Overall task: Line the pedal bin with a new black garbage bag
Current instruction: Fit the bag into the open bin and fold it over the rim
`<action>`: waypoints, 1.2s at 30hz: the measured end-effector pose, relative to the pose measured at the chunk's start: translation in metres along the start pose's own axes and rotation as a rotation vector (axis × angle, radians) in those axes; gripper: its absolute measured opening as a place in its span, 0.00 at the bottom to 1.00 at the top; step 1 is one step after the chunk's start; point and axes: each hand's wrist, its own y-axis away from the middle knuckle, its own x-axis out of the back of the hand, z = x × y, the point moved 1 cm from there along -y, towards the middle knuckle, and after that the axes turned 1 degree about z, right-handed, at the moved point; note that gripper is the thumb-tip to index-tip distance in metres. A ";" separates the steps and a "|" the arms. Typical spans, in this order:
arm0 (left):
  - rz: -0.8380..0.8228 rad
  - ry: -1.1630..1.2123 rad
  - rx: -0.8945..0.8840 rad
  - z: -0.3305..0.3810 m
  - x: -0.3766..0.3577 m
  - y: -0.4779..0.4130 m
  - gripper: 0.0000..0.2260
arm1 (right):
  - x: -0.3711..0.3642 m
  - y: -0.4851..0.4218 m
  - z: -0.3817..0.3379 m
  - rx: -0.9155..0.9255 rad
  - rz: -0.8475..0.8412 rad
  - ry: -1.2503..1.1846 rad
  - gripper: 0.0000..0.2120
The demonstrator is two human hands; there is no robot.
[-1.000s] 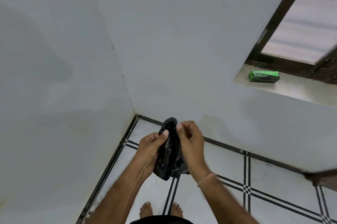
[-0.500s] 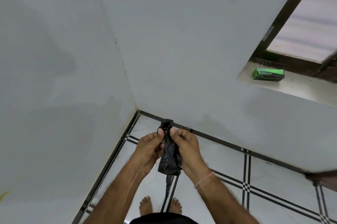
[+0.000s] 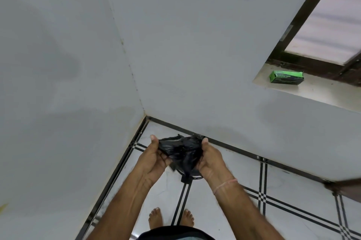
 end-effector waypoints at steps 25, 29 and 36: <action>0.191 -0.143 0.140 0.046 0.032 -0.042 0.23 | 0.025 -0.017 -0.029 0.261 -0.687 0.870 0.23; 0.161 0.082 0.200 0.035 0.042 -0.041 0.22 | 0.025 -0.025 -0.048 0.105 -0.630 0.156 0.22; 0.040 0.151 0.058 0.024 0.057 -0.029 0.10 | 0.040 -0.050 -0.059 0.152 -0.281 -0.119 0.10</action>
